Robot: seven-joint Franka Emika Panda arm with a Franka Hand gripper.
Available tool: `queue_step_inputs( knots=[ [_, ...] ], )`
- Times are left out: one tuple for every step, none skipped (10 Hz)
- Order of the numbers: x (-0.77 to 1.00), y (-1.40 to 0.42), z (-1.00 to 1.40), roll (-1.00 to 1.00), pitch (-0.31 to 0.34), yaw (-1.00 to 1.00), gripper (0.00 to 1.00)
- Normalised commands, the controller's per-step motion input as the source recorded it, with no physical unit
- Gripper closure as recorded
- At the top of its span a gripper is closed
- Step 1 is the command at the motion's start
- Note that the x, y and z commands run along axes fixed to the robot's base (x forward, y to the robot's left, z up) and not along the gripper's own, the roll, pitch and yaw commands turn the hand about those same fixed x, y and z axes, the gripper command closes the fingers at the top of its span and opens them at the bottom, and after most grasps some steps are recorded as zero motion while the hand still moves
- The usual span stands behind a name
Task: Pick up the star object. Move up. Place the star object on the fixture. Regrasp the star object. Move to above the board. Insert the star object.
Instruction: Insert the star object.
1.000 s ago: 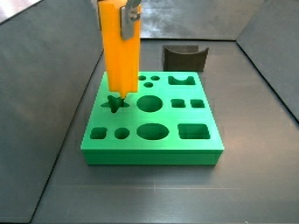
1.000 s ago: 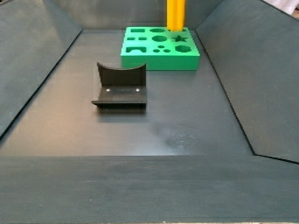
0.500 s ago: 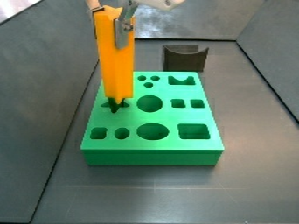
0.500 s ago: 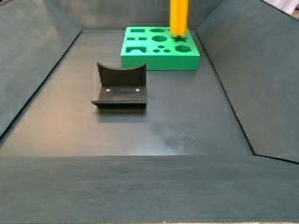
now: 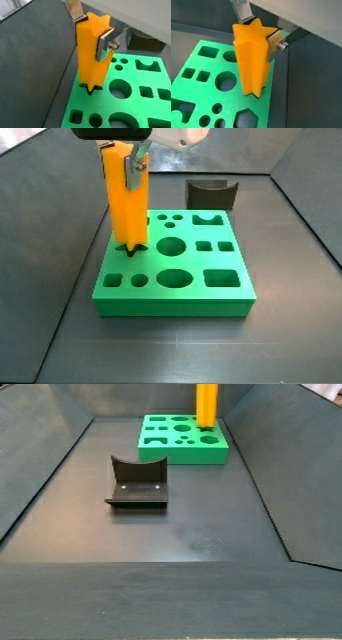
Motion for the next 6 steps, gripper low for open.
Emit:
queue_step_inputs(
  knots=[
    [0.0, 0.0, -0.13, -0.02, -0.044, 0.0, 1.0],
    [0.0, 0.0, -0.17, -0.05, -0.071, 0.0, 1.0],
    [0.0, 0.0, -0.18, -0.09, -0.099, 0.0, 1.0],
    [0.0, 0.0, -0.16, -0.08, -0.09, 0.0, 1.0],
    [0.0, 0.0, -0.13, -0.09, -0.089, 0.0, 1.0],
    [0.0, 0.0, -0.15, -0.1, -0.094, 0.0, 1.0]
  ],
)
